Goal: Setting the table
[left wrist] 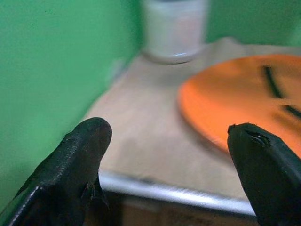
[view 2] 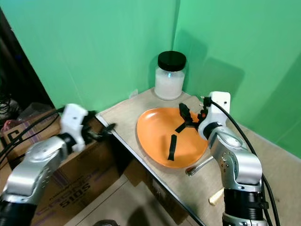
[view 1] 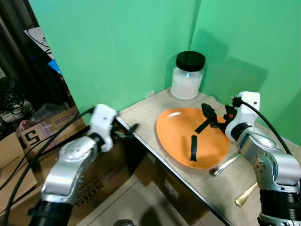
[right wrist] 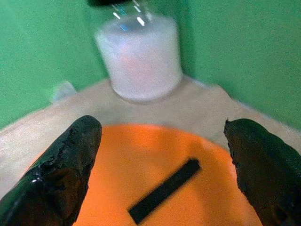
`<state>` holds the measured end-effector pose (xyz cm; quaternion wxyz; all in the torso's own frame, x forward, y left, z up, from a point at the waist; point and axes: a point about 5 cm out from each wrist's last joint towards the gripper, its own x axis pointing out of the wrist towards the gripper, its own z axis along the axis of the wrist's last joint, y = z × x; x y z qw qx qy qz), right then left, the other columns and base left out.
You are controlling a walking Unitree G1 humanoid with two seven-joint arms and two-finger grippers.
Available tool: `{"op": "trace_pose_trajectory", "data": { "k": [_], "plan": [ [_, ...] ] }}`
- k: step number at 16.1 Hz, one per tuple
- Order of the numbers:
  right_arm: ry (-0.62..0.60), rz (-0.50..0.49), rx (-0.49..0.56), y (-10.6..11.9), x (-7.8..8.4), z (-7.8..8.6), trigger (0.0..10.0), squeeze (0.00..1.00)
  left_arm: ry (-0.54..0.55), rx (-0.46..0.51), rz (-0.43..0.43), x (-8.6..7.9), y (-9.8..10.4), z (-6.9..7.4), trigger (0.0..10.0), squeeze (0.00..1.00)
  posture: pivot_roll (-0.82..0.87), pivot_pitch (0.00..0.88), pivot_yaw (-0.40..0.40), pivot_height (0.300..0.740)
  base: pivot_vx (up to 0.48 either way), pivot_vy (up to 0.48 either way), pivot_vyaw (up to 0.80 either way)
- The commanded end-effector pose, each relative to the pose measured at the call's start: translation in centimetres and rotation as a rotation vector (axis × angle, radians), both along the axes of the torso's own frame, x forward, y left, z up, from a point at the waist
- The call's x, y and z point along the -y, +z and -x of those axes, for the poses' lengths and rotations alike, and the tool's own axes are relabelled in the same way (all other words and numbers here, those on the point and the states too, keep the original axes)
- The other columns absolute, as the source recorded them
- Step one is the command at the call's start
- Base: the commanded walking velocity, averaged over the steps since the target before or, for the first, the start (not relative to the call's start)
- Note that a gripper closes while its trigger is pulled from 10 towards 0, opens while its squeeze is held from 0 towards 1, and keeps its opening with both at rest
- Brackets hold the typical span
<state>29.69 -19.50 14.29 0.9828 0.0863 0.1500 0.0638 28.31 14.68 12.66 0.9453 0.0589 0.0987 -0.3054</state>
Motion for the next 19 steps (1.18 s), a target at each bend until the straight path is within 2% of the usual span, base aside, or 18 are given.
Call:
{"op": "trace_pose_trajectory", "data": {
  "k": [1,3,5,8,11,13,14,15,18,19],
  "plan": [
    [-0.022,-0.022,-0.027,-0.1,0.6,-0.1,10.0,1.0,-0.067,0.011,0.008,1.0,0.1,-0.4,10.0,1.0,0.08,0.0,0.016,0.74,0.0,0.0,0.0],
    [-0.033,-0.04,-0.048,-0.3,0.9,0.1,10.0,1.0,-0.095,0.016,0.002,2.0,-0.2,-1.3,10.0,1.0,0.05,0.0,0.02,0.74,0.0,0.0,0.0],
    [-0.011,-0.05,-0.052,-0.3,0.4,1.1,10.0,1.0,-0.111,0.012,0.025,2.7,-0.4,-2.0,10.0,1.0,0.0,0.0,0.056,0.74,0.0,0.0,0.0],
    [0.011,-0.041,-0.074,-0.9,-0.1,1.8,10.0,1.0,-0.143,0.013,0.047,3.3,-0.8,-2.3,10.0,1.0,-0.01,0.0,0.07,0.74,0.0,0.0,0.0],
    [0.018,-0.023,-0.093,-1.3,-0.6,1.9,10.0,1.0,-0.125,0.029,-0.002,3.9,-1.5,-2.9,10.0,1.0,-0.01,0.0,0.065,0.74,0.0,0.0,0.0],
    [0.023,-0.023,-0.083,-1.1,-0.7,1.5,10.0,1.0,-0.143,0.036,-0.001,4.3,-1.6,-3.2,10.0,0.41,0.01,0.0,0.053,0.74,0.0,0.0,0.0],
    [0.023,-0.02,-0.076,-0.9,-0.6,1.3,10.0,1.0,-0.169,0.035,0.005,4.6,-1.7,-3.0,10.0,0.35,0.01,0.0,0.048,0.74,0.0,0.0,0.0],
    [0.025,-0.016,-0.074,-0.8,-0.6,1.2,10.0,1.0,-0.197,0.042,-0.004,4.8,-1.8,-2.9,10.0,0.0,0.02,0.0,0.046,0.74,0.0,0.0,0.0],
    [0.062,0.011,-0.065,-0.7,-0.9,1.0,10.0,1.0,-0.225,0.027,-0.036,4.5,-2.5,-2.8,10.0,0.0,0.02,0.0,0.072,0.74,0.0,0.0,0.0],
    [0.071,0.013,-0.067,-0.6,-0.9,1.0,10.0,0.84,-0.232,0.007,-0.064,4.1,-3.1,-2.8,10.0,0.0,0.03,0.0,0.074,0.74,0.0,0.0,0.0]
  ]
}}
